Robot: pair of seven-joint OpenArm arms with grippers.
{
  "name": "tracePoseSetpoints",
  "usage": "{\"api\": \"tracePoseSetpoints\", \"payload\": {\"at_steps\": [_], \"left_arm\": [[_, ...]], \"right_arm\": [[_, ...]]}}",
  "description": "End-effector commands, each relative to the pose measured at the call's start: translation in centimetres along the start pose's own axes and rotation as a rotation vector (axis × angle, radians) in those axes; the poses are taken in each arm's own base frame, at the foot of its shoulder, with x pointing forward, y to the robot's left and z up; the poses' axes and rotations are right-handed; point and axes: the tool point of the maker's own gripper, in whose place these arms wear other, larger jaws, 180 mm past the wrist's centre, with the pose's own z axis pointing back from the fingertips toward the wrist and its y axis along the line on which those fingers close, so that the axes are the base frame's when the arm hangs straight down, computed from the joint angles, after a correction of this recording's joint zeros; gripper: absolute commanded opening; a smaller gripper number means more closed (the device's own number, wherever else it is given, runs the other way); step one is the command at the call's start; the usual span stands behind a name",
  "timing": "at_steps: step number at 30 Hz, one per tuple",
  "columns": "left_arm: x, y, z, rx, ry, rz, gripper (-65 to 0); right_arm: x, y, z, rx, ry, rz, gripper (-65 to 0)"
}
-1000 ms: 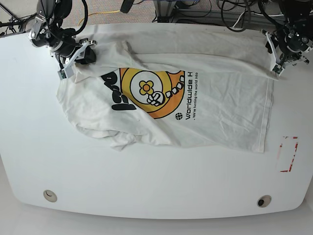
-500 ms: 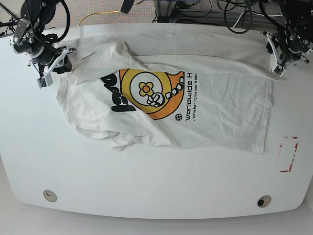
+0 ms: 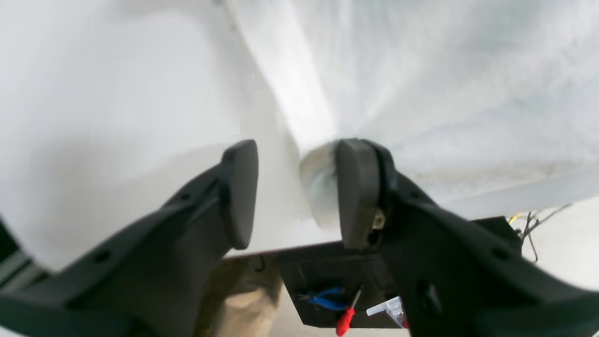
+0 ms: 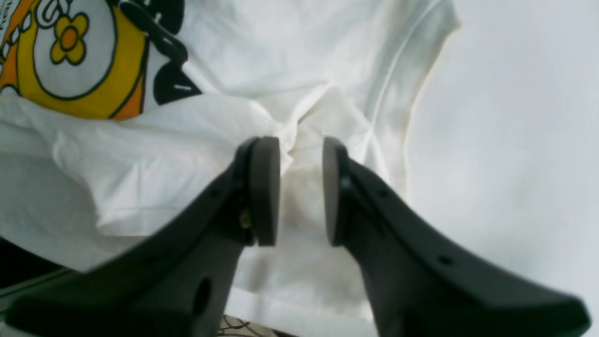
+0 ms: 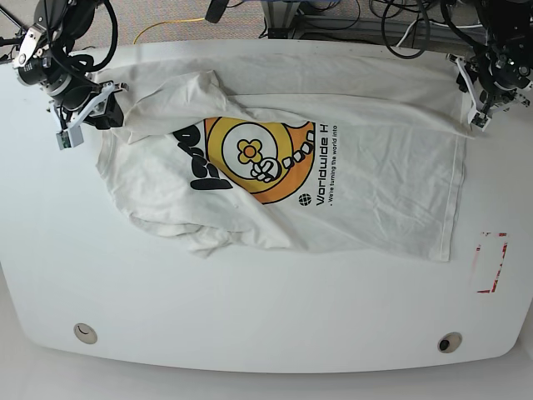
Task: Fold the T-shirt properly
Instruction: 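Move the right gripper to the shirt's hem corner and grasp it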
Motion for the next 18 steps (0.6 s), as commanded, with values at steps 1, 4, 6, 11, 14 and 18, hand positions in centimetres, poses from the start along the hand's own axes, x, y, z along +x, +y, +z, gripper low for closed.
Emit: {"api": "tracePoseSetpoints", "payload": {"at_steps": [1,4,6,11,14,18], "left_arm": [[0.7,1.4,0.9,0.048,-0.034,0.028,-38.8],[1.1,2.6,1.2,0.079,-0.031,0.056,-34.2],[1.6,3.2,1.4,0.094,-0.029,0.066,-28.2],[0.7,4.9,2.2,0.136,0.004,0.120,-25.4],[1.7,5.0,2.4,0.117,-0.028,0.141,-25.6],[1.3,6.1,4.1,0.151,-0.040,0.175,-25.8]], "right_arm": [[1.5,0.9,0.2,0.029,-0.062,-0.005,-38.5],[3.1,1.3,-0.1,0.048,-0.112,-0.013,-22.0],[4.1,1.1,-0.3,0.045,-0.127,-0.007,-13.3],[7.4,0.3,-0.6,0.004,-0.178,0.033,-9.0],[9.3,-0.8,-0.9,-0.065,-0.187,0.069,-9.0],[11.0,-1.9,-2.6,-0.109,-0.148,0.107,-9.2]]}}
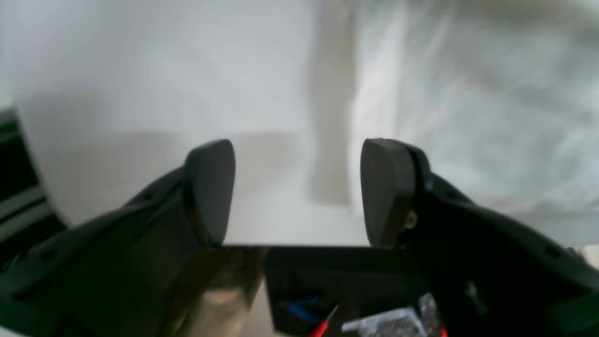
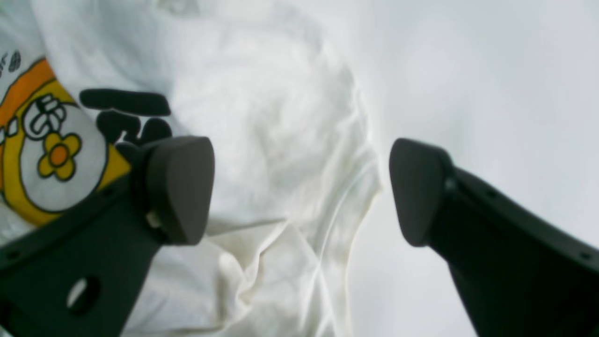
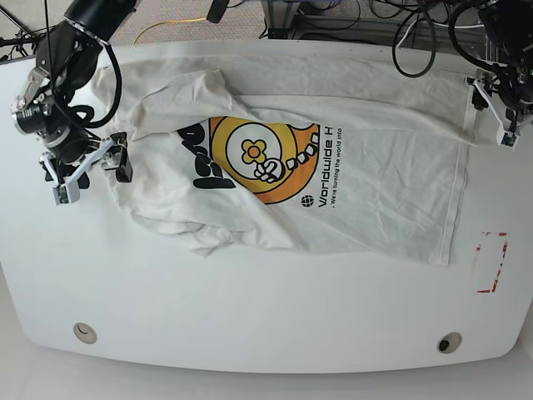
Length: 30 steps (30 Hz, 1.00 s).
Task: Fold the T-shirt properly
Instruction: 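Move the right gripper to the shirt's hem corner and grasp it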
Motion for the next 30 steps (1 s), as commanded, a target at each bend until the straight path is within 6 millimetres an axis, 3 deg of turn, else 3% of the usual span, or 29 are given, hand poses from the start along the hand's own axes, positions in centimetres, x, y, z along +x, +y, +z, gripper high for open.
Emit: {"api": "tracePoseSetpoints", "payload": {"at_steps": [1,4,7,13,17,20,28,30], "left_arm": [[0.6,2.5,2.2,0.092,-0.019,-0.007,-25.8],[1.5,2.5,3.1,0.103,-0.056,-0.020,-25.8],[1.2,2.2,3.4,0.097,-0.056,-0.033,-26.0],[1.5,2.5,3.9,0.117,-0.065,-0.036,-26.0],[1.1,3.9,4.6,0.154,-0.077,0.013,-26.0],[3.0,4.1,4.6,0.162,-0.135,0.047,-26.0],[4.7,5.2,5.2,0.190,-0.192,0.082,-26.0],[4.7,5.3,5.3,0.194,-0.192,0.083,-26.0]], "right_arm": [[2.2,-1.0,-1.2,-0.019,-0.017,0.027,-10.1],[3.3,-2.3,-2.7,-0.043,-0.001,0.009,-14.6],[4.2,-3.3,-3.9,-0.059,-0.009,-0.011,-17.4],[5.4,-5.4,-6.8,-0.059,-0.014,-0.074,-17.6],[5.6,-5.7,-8.8,-0.035,-0.019,-0.090,-17.8],[5.7,-4.7,-10.7,0.017,-0.014,-0.089,-18.1],[6.0,-3.9,-12.1,0.046,-0.033,-0.114,-18.2],[5.2,-3.8,-12.5,0.054,-0.020,-0.138,-18.2]]}}
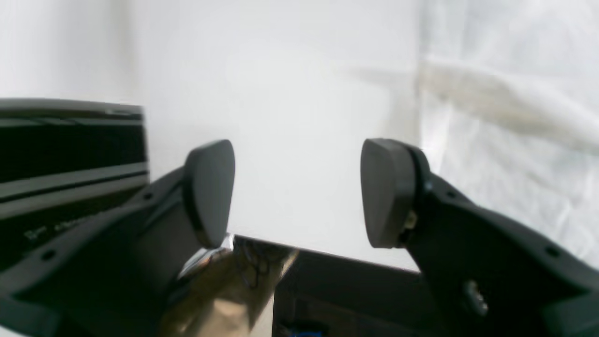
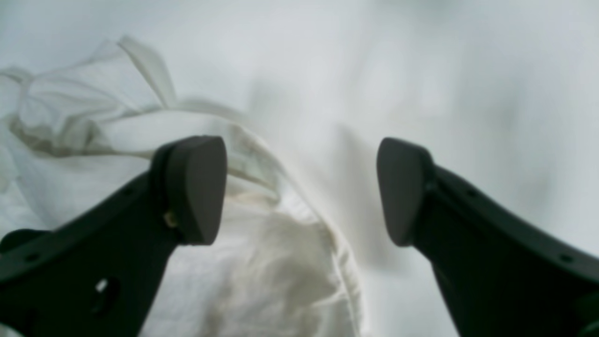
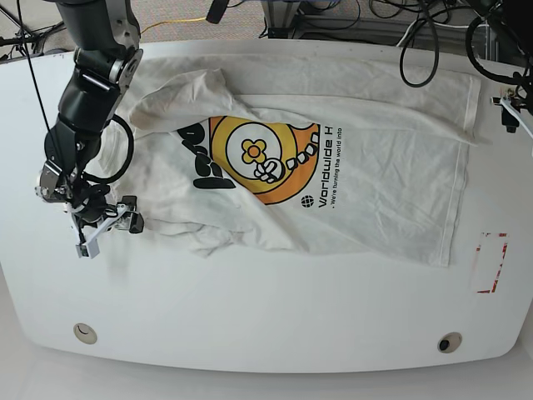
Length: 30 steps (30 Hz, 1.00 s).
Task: Fold the T-shirt properly
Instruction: 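Move the right gripper to the shirt's hem corner and grasp it, then lower the left gripper to the other hem corner and grasp it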
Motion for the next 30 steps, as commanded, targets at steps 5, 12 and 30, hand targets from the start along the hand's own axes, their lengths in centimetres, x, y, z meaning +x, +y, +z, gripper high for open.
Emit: {"api": "tracePoseSetpoints", "payload": {"at_steps": [5,12,30], "left_arm": [[1.6,1.5,0.8,0.038,-0.043,-0.032,-26.0],[3.0,2.1,0.8,0.062,-0.070,-0.027,-26.0],[12.8,1.4,0.2,0.197,-0.200,0.121,-25.3]], "right_arm": [[1.2,-0.4,-0.8,0.022,-0.075,-0.054,-18.2],[0.5,1.1,-1.5,0.054,-0.063,-0.060,-18.2],[0.1,3.3,-2.5,0.093,-0.018,-0.001,-65.0]]}}
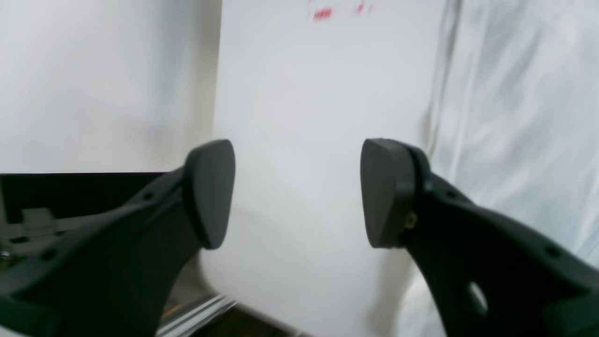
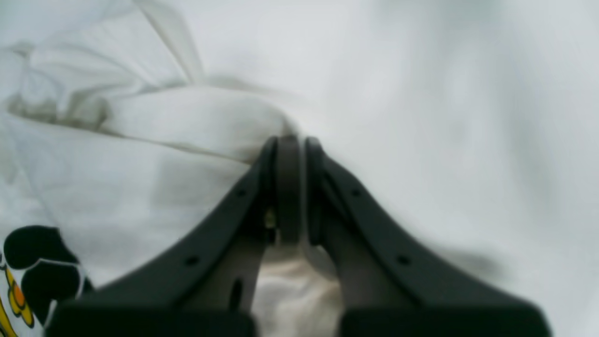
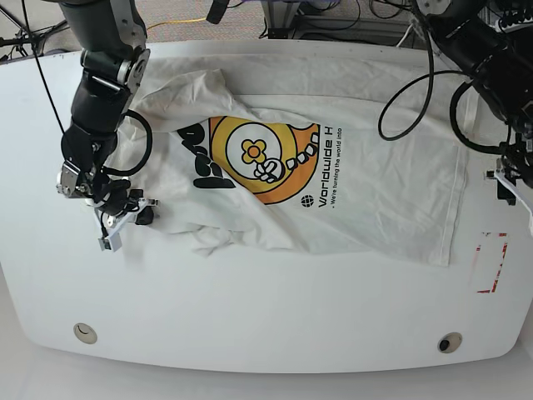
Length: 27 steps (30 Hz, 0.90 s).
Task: Fold the T-shirt properly
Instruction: 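Lower the left gripper to the other hem corner and grasp it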
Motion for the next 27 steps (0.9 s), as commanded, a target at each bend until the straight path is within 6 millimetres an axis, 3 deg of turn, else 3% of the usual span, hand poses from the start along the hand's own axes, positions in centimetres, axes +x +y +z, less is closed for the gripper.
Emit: {"api": "tracePoseSetpoints", "payload": {"at_steps": [1,4,6,13,18,21,26,27], "left_arm": [[1.8,0.1,0.2,0.026,-0.070,0.087,-25.3],[2.9,-2.9,-1.1,-0.038,-0.131,0.138,-21.0],[2.0,-4.8,-1.7,-0.079,-0.142,0.120,-17.5],[0.5,-7.9,-2.4,-0.150,-0.193,0.090,-12.8],[-2.5,-7.4,-4.8,-0.157,-0.124,0.165,-11.7],[-2.3,-7.7,-6.5,-0.178,-0.124,0.197,-11.7],[-4.1,-7.8,-8.9,-0.207,-0.063,0.212,-11.8],[-3.5,-7.9,-9.4,-0.215,-0.079,0.228,-11.8]], "right_arm": [[2.5,0.4,0.4,0.012,-0.050,0.043,-65.0],[2.4,0.6,0.3,0.015,-0.044,0.052,-65.0],[2.9,0.8,0.6,0.011,-0.059,0.067,-65.0],[2.3,0.8,1.2,-0.008,-0.066,0.095,-65.0],[2.2,0.8,1.2,-0.006,-0.066,0.089,-65.0],[2.2,0.8,1.2,-0.006,-0.066,0.089,-65.0],[2.1,0.6,1.2,-0.007,-0.066,0.090,-65.0],[2.1,0.6,1.2,-0.008,-0.064,0.092,-65.0]]}}
